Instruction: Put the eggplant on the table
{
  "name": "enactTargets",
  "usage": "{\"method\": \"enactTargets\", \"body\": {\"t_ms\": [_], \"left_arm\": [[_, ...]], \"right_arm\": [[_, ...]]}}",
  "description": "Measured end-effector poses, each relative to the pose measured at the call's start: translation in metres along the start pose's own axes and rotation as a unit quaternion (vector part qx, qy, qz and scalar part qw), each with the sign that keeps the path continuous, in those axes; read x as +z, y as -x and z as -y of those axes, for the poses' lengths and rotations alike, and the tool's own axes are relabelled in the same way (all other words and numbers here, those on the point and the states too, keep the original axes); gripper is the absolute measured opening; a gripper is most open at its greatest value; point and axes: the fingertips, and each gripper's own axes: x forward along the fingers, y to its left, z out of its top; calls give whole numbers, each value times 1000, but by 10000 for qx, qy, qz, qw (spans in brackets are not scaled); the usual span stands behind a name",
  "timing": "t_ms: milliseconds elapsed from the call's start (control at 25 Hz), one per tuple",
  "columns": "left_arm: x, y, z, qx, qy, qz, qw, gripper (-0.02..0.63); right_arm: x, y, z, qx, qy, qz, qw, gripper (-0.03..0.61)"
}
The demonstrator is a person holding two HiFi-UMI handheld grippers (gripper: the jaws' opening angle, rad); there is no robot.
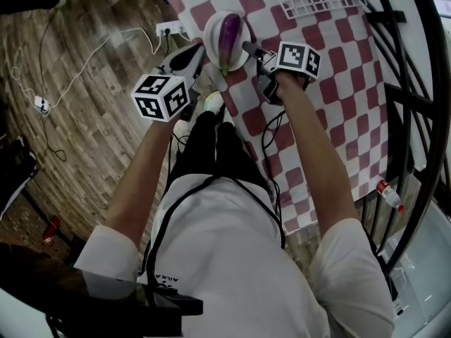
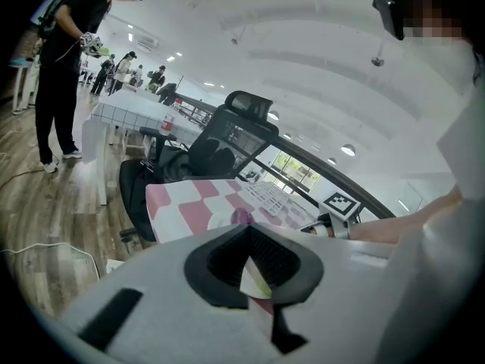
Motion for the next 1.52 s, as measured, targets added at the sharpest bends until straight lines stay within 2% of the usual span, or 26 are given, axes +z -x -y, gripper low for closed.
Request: {"method": "enactTargets", "body": {"t_ms": [160, 480, 800, 1120, 1520], "left_arm": [[4, 7, 10, -19, -67, 25, 10000, 0], [22, 21, 42, -141, -339, 127, 9992, 0], [23, 35, 89, -364, -505, 85, 9980, 0], [30, 53, 130, -600, -564, 159, 9965, 0], [40, 78, 170, -978, -919, 130, 9909, 0]], "right_arm": [[-1, 12, 1, -36, -35, 138, 9999, 140], [-2, 65, -18, 111, 288, 538, 9981, 13], [-21, 124, -59, 594, 603, 944, 9919, 6], [-39, 185, -101, 1217, 606, 1743, 9753, 6], [-72, 253, -136, 1264, 1191, 2524, 9519, 6]]}}
